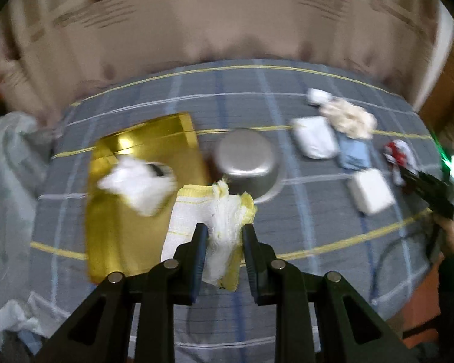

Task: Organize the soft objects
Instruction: 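Carry the white towel into the gold tray and open the left tool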

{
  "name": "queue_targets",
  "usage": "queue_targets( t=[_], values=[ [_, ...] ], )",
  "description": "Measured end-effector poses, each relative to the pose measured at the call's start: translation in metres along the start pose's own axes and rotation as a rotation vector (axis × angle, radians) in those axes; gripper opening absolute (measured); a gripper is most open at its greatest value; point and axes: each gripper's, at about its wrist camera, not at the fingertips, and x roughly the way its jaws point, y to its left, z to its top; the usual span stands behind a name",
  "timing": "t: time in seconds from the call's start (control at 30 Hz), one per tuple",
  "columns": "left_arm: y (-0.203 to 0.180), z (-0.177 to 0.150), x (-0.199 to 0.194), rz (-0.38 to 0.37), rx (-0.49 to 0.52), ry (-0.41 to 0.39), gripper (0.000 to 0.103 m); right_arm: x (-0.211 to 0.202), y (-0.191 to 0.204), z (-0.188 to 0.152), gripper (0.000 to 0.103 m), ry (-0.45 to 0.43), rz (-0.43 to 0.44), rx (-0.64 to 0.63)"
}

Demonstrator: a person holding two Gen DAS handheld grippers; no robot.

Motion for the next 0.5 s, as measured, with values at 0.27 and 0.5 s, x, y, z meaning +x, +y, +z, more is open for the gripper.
queue_targets(
  t=[0.27, 0.5],
  values=[
    [0.056, 0.003, 0.025, 0.108, -0.091, 0.033, 0.024, 0.000, 0.000, 0.000, 0.029, 0.000, 0.001, 0.001],
    [0.091, 0.003, 0.059, 0.134, -0.157, 0.085, 0.024, 0.000, 0.000, 0.000, 0.031, 0.001, -0.005, 0.004]
  ],
)
